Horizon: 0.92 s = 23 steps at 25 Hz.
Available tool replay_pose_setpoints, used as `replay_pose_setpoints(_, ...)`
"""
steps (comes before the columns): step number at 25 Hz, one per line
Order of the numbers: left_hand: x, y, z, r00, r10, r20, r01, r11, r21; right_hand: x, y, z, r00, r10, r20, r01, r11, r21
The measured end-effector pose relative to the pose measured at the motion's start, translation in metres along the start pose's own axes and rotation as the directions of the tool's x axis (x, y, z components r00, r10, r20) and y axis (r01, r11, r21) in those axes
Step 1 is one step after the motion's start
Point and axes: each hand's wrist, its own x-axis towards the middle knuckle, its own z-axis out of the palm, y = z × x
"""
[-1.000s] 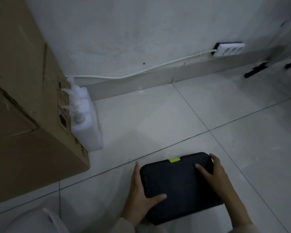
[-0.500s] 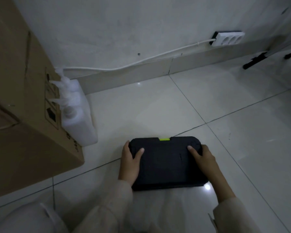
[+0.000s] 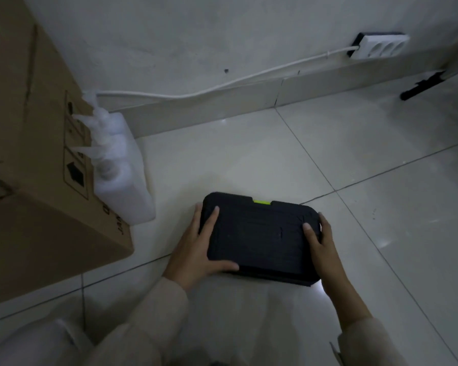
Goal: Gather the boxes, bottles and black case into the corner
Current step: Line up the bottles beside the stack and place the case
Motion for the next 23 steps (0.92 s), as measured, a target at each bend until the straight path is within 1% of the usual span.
replay_pose_setpoints(1, 0.009, -0.004, -0.007, 0.997, 0.017, -0.080, -0.013, 0.999, 0.048, 0.001, -0.002, 0.008, 1.000, -0.001, 0.000, 0.001, 0.998, 0.055)
replay_pose_setpoints(2, 0.017, -0.008, -0.012, 0.980, 0.017, -0.196, -0.004, 0.998, 0.069, 0.002, -0.004, 0.017, 1.000, 0.002, 0.001, -0.002, 0.995, 0.099)
replay_pose_setpoints(3, 0.022, -0.012, -0.016, 0.948, -0.004, -0.318, 0.023, 0.998, 0.054, 0.002, -0.006, 0.025, 1.000, 0.020, 0.015, -0.022, 0.993, 0.119)
replay_pose_setpoints(4, 0.025, -0.013, -0.017, 0.912, -0.049, -0.408, 0.056, 0.998, 0.006, 0.003, -0.008, 0.032, 0.998, 0.033, 0.048, -0.039, 0.990, 0.138)
replay_pose_setpoints(5, 0.026, -0.013, -0.016, 0.897, -0.091, -0.432, 0.074, 0.996, -0.056, 0.003, -0.013, 0.038, 0.994, 0.046, 0.096, -0.061, 0.985, 0.161)
replay_pose_setpoints(6, 0.024, -0.011, -0.013, 0.909, -0.096, -0.406, 0.059, 0.993, -0.103, 0.003, -0.018, 0.042, 0.986, 0.049, 0.160, -0.078, 0.981, 0.179)
replay_pose_setpoints(8, 0.016, -0.005, -0.004, 0.954, -0.007, -0.299, -0.033, 0.991, -0.126, 0.004, -0.025, 0.050, 0.967, 0.034, 0.254, -0.071, 0.988, 0.137)
replay_pose_setpoints(9, 0.012, -0.005, 0.003, 0.968, 0.035, -0.248, -0.063, 0.993, -0.104, 0.004, -0.028, 0.055, 0.958, 0.028, 0.286, -0.056, 0.994, 0.091)
replay_pose_setpoints(10, 0.010, -0.006, 0.007, 0.976, 0.061, -0.207, -0.072, 0.996, -0.045, 0.003, -0.032, 0.063, 0.949, 0.017, 0.316, -0.035, 0.998, 0.054)
replay_pose_setpoints(11, 0.010, -0.010, 0.009, 0.979, 0.064, -0.192, -0.058, 0.998, 0.038, 0.002, -0.035, 0.072, 0.941, 0.002, 0.339, -0.007, 1.000, 0.013)
replay_pose_setpoints(13, 0.016, -0.020, 0.009, 0.963, 0.072, -0.258, -0.001, 0.964, 0.267, 0.001, -0.042, 0.091, 0.922, -0.047, 0.384, 0.073, 0.996, -0.053)
replay_pose_setpoints(14, 0.018, -0.020, 0.004, 0.953, 0.076, -0.292, 0.043, 0.925, 0.378, 0.001, -0.046, 0.100, 0.914, -0.085, 0.397, 0.123, 0.990, -0.071)
replay_pose_setpoints(16, 0.025, -0.017, -0.010, 0.947, 0.025, -0.321, 0.157, 0.836, 0.525, 0.006, -0.056, 0.116, 0.908, -0.117, 0.401, 0.182, 0.975, -0.126)
replay_pose_setpoints(20, 0.037, -0.008, -0.039, 0.940, -0.141, -0.311, 0.309, 0.739, 0.599, 0.016, -0.069, 0.149, 0.897, -0.102, 0.430, 0.229, 0.939, -0.257)
replay_pose_setpoints(21, 0.040, -0.009, -0.042, 0.937, -0.149, -0.317, 0.325, 0.709, 0.626, 0.018, -0.070, 0.157, 0.897, -0.104, 0.430, 0.238, 0.933, -0.271)
replay_pose_setpoints(23, 0.045, -0.010, -0.044, 0.943, -0.156, -0.294, 0.316, 0.698, 0.643, 0.021, -0.072, 0.166, 0.896, -0.120, 0.427, 0.255, 0.927, -0.275)
